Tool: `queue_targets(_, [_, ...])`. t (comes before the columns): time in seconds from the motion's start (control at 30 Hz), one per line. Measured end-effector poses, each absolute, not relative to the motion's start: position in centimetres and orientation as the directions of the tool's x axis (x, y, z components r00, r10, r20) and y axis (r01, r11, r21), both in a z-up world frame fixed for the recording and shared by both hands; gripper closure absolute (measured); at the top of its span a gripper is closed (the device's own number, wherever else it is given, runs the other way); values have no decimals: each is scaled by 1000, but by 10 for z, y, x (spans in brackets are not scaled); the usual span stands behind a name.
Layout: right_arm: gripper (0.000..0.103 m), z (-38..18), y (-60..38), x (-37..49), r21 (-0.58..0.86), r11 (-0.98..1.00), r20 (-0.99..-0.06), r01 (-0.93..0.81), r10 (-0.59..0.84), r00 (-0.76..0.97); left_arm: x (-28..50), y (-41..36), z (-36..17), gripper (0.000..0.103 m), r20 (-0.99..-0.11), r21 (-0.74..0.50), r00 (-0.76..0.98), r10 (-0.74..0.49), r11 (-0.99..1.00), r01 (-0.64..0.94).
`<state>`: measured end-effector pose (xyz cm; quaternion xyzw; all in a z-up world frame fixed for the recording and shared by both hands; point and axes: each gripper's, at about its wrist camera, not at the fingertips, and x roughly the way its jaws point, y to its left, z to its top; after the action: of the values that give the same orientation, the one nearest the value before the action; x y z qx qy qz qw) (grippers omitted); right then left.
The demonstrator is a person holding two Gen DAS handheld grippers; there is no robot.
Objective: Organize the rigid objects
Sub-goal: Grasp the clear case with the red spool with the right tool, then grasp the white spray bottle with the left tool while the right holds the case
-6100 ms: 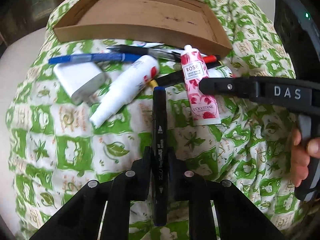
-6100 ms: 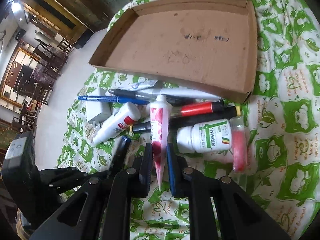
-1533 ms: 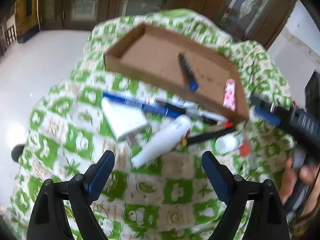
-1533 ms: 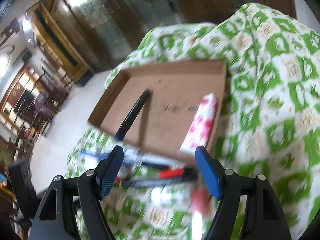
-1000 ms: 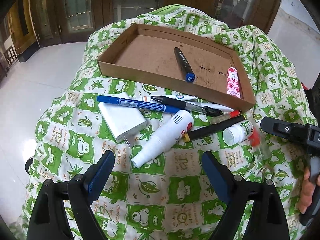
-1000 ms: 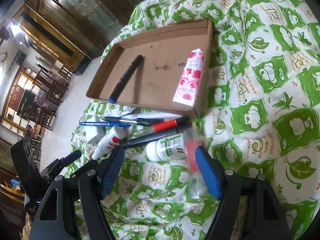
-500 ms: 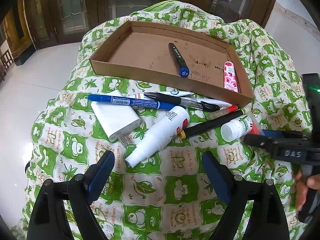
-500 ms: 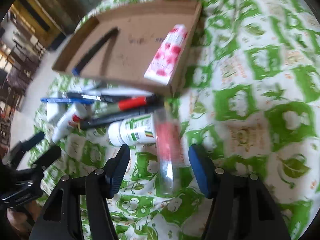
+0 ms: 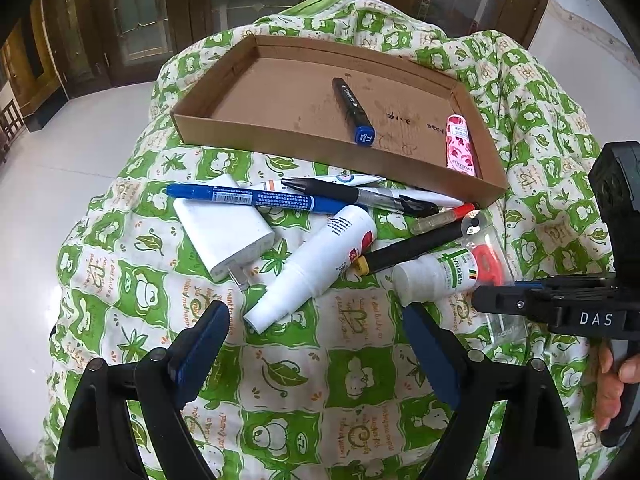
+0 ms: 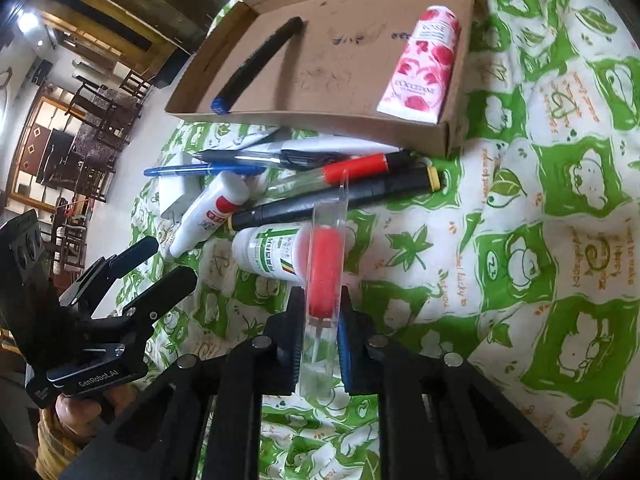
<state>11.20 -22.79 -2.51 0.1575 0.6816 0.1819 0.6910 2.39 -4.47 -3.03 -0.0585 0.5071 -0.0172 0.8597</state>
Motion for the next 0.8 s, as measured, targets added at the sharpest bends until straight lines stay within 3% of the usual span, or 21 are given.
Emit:
queue_targets(0.23, [89,-26,-233,115,466,885,-884,-7,466,26,50,-46,-34,28,-873,-86,481,-76,996,2])
queue_targets(0.37, [89,-23,-241,116,474,880,-880,17,473,54,63,-55,-44,44,-893,-66,443,-80,997,47])
queue_targets(0.43, [89,-23,-244,117,480,877,-876,25,478,61,65,-62,-52,45,-904,-34,423,-61,997,70])
queue_targets(0.47, [89,-22,-246,118,482,875,-875,28,480,64,64,-65,-54,52,-905,-18,423,-51,997,82])
queue_targets(0.5, [89,-22,-247,118,485,874,-873,29,482,68,63,-66,-54,69,-907,-6,420,-43,996,89])
queue_targets(0.63, [89,-17,-248,119,503,864,-862,22,499,89,55,-57,-46,72,-909,-125,393,-138,990,58])
queue_targets(0.8, [89,-11,-246,116,520,854,-851,-2,518,90,32,-53,-42,72,-919,-160,360,-161,987,34])
